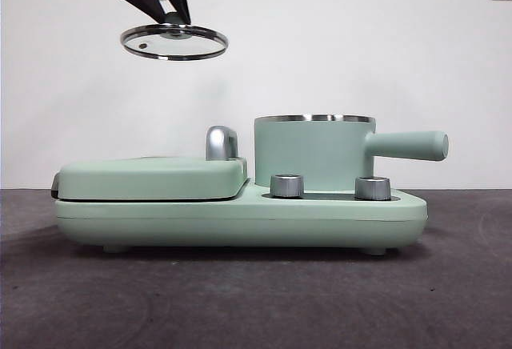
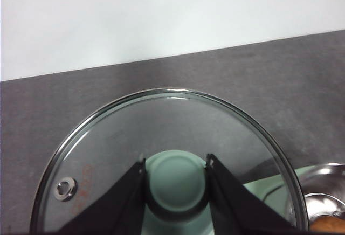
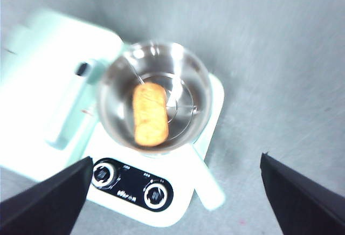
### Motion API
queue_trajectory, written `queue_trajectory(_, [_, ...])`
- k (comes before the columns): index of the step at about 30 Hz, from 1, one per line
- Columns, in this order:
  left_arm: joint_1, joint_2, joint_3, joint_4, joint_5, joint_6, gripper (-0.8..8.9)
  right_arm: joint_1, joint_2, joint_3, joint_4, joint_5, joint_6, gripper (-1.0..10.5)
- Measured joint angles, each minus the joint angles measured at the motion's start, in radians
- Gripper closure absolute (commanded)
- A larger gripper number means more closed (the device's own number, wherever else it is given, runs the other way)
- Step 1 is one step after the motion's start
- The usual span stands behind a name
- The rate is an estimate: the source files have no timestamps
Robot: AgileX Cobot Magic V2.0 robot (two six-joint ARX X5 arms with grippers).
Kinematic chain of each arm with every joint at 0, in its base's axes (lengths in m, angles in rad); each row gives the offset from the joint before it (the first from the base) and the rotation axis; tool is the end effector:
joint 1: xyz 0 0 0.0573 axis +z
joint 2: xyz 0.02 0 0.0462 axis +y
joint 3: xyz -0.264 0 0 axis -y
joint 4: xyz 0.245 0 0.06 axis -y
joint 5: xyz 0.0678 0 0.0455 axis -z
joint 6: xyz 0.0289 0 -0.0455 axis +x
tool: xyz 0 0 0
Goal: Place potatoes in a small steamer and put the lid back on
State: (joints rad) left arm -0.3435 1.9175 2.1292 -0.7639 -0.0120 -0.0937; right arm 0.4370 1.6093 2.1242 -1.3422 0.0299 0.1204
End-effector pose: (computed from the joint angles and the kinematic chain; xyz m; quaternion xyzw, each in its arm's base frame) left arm 0.3946 -0.1408 0.4112 0.0037 0.2755 -0.1460 0.9502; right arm 0.2534 0.1174 0.4690 -0.0389 0.4015 0.1612 0.9007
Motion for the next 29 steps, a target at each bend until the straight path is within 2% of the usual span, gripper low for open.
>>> queue_trajectory(5, [-0.036,0.000,0.000,0.000,0.000,0.000,7.99,0.000,-0.210,-0.122,0.000,0.000,-0.009,4.6])
queue_trajectory(15, [-0.166,0.000,0.000,-0.002,0.000,0.004,7.99,0.000,-0.721,-0.527,0.001,-0.008,0.006,4.6])
queue_trajectory(23, [-0.257,0.000,0.000,-0.001,0.000,0.022,7.99,0.000,-1.049,-0.830,0.040,-0.116,0.014,4.6])
queue_trajectory(29, [-0.310,0.011,0.003,0.005,0.000,0.022,7.99,0.000,-1.170,-0.930,0.070,-0.186,0.014,4.6])
